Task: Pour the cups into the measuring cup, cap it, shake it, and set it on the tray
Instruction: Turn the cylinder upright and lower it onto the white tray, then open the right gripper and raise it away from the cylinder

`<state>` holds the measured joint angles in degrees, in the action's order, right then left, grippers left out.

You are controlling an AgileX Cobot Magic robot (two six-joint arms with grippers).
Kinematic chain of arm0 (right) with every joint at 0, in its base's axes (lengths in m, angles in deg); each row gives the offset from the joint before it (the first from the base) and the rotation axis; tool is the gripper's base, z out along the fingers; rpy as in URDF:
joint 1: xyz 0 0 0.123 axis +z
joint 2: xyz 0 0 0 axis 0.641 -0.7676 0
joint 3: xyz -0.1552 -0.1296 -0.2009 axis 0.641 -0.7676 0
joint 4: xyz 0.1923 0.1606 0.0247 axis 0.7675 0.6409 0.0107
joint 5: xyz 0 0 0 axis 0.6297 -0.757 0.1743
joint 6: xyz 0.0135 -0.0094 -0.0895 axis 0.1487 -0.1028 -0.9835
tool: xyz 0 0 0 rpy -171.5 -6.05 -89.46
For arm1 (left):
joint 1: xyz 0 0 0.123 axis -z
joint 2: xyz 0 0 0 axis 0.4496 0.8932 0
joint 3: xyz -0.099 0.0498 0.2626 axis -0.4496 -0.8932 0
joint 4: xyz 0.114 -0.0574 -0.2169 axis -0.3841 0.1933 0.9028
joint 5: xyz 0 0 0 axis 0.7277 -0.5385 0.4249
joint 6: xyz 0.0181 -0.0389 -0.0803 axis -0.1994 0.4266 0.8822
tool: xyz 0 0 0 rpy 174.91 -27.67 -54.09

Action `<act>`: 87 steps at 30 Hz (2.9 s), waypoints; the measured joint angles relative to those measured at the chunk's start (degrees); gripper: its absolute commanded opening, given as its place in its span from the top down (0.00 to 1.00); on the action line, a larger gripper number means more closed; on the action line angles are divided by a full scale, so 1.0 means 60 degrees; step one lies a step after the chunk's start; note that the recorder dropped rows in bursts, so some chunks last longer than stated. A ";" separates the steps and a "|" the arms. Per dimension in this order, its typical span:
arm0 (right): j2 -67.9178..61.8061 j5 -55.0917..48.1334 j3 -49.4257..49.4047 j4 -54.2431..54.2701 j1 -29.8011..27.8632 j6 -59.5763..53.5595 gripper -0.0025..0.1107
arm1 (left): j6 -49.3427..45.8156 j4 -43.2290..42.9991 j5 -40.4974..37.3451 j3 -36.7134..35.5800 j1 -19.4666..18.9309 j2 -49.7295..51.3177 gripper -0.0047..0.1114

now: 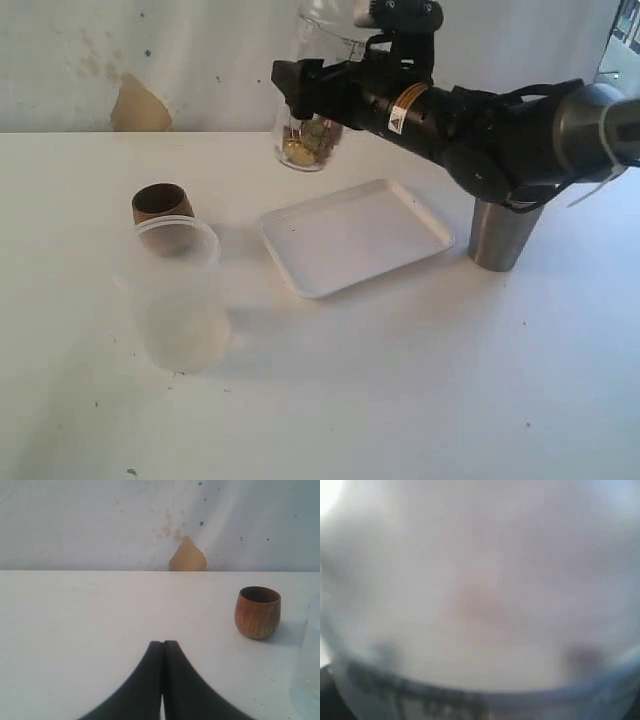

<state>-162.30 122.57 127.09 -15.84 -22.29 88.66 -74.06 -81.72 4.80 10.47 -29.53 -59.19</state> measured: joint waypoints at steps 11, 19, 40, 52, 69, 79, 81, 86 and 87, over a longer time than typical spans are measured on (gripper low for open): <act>-0.0240 -0.1759 0.0000 -0.0733 -0.0104 -0.0986 0.98 | 0.0000 0.0000 0.0000 0.0000 0.0000 0.0000 0.96; -0.1766 -0.0640 0.0000 -0.0790 -0.0162 -0.1426 0.98 | 0.0000 0.0000 0.0000 0.0000 0.0000 0.0000 0.96; -0.2272 -0.0117 0.0022 -0.0785 -0.0348 -0.1318 0.05 | 0.0000 0.0000 0.0000 0.0000 0.0000 0.0000 0.96; -0.1280 -0.0270 0.0022 -0.0802 -0.0348 -0.1302 0.05 | 0.0000 0.0000 0.0000 0.0000 0.0000 0.0000 0.96; 0.2277 -0.3078 0.0026 -0.1762 -0.0271 -0.1254 0.16 | 0.0000 0.0000 0.0000 0.0000 0.0000 0.0000 0.96; 0.4663 -0.3960 -0.0853 -0.2225 -0.0049 0.0754 0.97 | 0.0000 0.0000 0.0000 0.0000 0.0000 0.0000 0.96; 0.5079 -0.3995 -0.1218 -0.2225 -0.0049 0.0793 0.98 | 0.0000 0.0000 0.0000 0.0000 0.0000 0.0000 0.96; 0.6418 -0.4194 -0.2050 -0.2225 -0.0049 0.0816 0.98 | 0.0000 0.0000 0.0000 0.0000 0.0000 0.0000 0.96; 0.6749 -0.4221 -0.2183 -0.2225 -0.0049 0.0873 0.98 | 0.0000 0.0000 0.0000 0.0000 0.0000 0.0000 0.96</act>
<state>-121.81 97.24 113.99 -29.19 -22.59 93.90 -74.06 -81.72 4.80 10.47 -29.53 -59.19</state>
